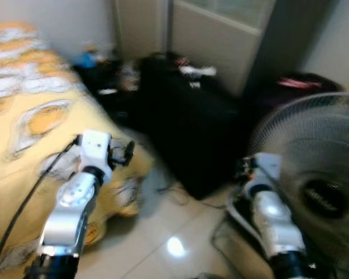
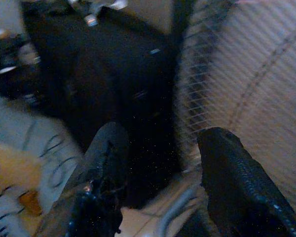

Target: Clean up the room

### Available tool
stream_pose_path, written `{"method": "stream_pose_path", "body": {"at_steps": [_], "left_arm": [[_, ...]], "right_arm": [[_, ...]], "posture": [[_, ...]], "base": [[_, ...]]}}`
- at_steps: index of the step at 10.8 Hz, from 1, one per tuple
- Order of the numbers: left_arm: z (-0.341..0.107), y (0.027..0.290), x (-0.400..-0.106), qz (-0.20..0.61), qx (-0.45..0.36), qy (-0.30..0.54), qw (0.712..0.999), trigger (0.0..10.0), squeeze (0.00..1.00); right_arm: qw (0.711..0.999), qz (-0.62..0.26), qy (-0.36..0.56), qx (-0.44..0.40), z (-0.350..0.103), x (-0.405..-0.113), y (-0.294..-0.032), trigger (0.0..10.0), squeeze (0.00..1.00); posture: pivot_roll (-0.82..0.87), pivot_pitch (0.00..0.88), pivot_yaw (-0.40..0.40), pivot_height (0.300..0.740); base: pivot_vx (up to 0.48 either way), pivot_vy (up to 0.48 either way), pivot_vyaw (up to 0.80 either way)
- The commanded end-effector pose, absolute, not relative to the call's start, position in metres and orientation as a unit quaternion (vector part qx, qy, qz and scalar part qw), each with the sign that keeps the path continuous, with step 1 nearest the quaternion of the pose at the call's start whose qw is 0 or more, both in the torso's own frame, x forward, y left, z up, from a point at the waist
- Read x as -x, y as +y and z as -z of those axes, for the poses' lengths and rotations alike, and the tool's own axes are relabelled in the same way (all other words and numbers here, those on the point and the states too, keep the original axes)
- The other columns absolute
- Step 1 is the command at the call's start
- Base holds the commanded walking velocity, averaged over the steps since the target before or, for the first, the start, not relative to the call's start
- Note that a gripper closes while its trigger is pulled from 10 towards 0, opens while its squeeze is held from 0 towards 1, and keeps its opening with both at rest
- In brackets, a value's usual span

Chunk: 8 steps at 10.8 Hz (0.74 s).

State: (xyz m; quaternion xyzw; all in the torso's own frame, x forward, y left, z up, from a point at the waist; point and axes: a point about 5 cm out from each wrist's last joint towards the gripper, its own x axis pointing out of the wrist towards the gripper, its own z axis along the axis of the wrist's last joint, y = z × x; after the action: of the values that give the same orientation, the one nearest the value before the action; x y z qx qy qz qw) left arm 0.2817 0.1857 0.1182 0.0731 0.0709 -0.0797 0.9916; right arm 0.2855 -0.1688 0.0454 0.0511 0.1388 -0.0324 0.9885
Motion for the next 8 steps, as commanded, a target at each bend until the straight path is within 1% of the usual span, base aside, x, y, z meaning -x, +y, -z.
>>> {"method": "stream_pose_path", "body": {"at_steps": [1, 8], "left_arm": [[-0.1204, 0.1904, -0.2822, 0.075, -0.082, 0.069, 0.991, 10.0, 0.0], [-0.1187, 0.1915, -0.2814, 0.075, -0.087, 0.069, 0.991, 10.0, 0.0]], "right_arm": [[0.988, 0.026, 0.138, -0.061, -0.047, -0.287, -0.1614, 10.0, 0.0], [0.988, 0.025, 0.139, -0.067, -0.047, -0.2866, -0.1588, 10.0, 0.0]], "posture": [[-0.01, 0.0, -0.034, 0.74], [-0.01, 0.0, -0.034, 0.74]], "base": [[0.0, 0.0, -0.78], [0.0, 0.0, -0.78]]}}
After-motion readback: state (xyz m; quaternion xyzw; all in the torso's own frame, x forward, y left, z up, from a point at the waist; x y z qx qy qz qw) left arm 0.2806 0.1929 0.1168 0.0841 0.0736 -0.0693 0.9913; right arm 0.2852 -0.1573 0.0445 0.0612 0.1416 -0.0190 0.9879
